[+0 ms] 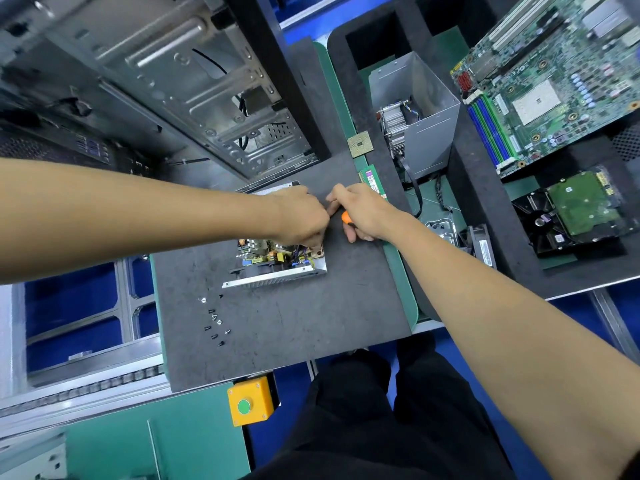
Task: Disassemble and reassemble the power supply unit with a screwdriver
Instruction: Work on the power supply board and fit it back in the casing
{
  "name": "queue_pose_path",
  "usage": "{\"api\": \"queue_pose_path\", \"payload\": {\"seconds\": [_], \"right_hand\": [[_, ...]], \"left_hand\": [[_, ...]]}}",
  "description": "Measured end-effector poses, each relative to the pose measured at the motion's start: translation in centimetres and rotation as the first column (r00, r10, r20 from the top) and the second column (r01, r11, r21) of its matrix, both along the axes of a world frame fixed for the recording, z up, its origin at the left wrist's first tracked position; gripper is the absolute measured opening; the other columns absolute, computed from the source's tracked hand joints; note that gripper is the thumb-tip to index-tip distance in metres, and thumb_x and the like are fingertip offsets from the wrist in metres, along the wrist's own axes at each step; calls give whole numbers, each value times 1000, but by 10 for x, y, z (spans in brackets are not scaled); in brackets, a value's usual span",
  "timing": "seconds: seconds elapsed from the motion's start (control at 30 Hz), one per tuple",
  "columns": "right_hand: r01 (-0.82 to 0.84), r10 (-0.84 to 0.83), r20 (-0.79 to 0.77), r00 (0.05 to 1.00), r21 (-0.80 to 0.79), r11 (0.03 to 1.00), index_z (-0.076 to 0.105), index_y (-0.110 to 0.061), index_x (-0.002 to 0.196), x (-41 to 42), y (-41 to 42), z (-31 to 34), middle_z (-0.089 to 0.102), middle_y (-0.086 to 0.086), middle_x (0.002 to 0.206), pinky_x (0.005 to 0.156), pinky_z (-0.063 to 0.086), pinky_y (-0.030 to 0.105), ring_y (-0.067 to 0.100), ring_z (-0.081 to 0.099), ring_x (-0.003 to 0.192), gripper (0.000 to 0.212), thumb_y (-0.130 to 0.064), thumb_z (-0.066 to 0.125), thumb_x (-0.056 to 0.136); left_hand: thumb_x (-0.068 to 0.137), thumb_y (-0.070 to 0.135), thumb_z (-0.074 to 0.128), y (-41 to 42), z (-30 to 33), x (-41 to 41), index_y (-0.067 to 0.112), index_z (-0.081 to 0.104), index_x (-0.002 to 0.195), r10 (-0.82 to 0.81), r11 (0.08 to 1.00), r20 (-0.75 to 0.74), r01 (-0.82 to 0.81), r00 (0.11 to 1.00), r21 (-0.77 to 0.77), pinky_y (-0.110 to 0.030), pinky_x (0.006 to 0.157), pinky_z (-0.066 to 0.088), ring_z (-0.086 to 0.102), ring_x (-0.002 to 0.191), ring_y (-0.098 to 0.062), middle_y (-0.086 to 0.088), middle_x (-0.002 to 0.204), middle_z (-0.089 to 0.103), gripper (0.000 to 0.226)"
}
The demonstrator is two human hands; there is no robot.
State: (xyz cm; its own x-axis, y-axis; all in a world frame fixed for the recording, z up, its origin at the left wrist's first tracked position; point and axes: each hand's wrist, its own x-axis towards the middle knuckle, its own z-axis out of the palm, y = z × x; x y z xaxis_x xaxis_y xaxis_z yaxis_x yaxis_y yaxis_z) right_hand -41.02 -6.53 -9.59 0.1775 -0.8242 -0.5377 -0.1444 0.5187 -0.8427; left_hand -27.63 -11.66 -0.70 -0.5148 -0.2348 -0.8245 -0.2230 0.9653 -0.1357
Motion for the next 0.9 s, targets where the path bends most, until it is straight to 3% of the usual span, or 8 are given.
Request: {"api": "queue_pose_path", "payload": {"seconds": [0.1,0.27,0.47,0.63,0.8,0.83,0.9], "right_hand": [[-7,7,-1,1000,0,1000,66,-12,89,0,-1,-2,56,19,46,35,26,21,22,29,28,42,-40,35,97],[-7,7,2,1000,4,1000,68,-11,89,-1,0,-3,56,19,46,35,27,21,22,30,28,45,-41,35,95],[6,-6,2,1000,7,1000,68,-13,89,0,-1,-4,59,22,49,34,27,19,22,30,27,42,-41,37,95],[-7,7,-10,1000,9,1000,67,-16,90,-1,-1,-2,61,22,52,34,27,20,22,31,27,40,-42,36,94],[-33,33,-31,999,-11,999,65,-20,91,0,0,-1,60,16,48,34,27,19,21,33,28,38,-41,34,96],[-36,36,-36,999,-14,999,65,-20,91,-1,0,-1,61,16,48,35,27,19,21,34,28,38,-42,34,95],[-35,35,-38,999,-16,999,65,-21,91,-1,1,-2,61,15,48,34,28,19,21,34,28,38,-44,34,93]], "left_hand": [[97,38,52,4,1,10,23,66,82,61,998,-76,-61,995,-3,-34,76,27,57,100,-26,0,94,60,25],[96,46,56,25,-10,32,28,68,100,234,965,-244,-256,941,-62,-37,94,29,41,114,-26,-3,116,44,23],[91,49,61,42,-20,42,29,69,95,300,902,-419,-398,857,-168,-37,98,25,36,112,-27,-3,116,35,22],[95,54,56,41,-16,43,33,64,99,275,910,-366,-364,889,-200,-39,99,26,37,114,-27,-3,117,36,23],[90,54,64,33,-22,29,27,67,101,34,972,-219,-83,975,-219,-40,90,30,46,113,-28,-4,111,53,30],[89,50,68,28,-20,24,26,66,98,54,982,-216,-91,975,-165,-40,86,35,51,109,-28,-2,106,57,26],[88,30,74,16,-16,19,32,54,86,253,967,-207,-253,945,27,-37,79,50,62,98,-25,8,90,59,20]]}}
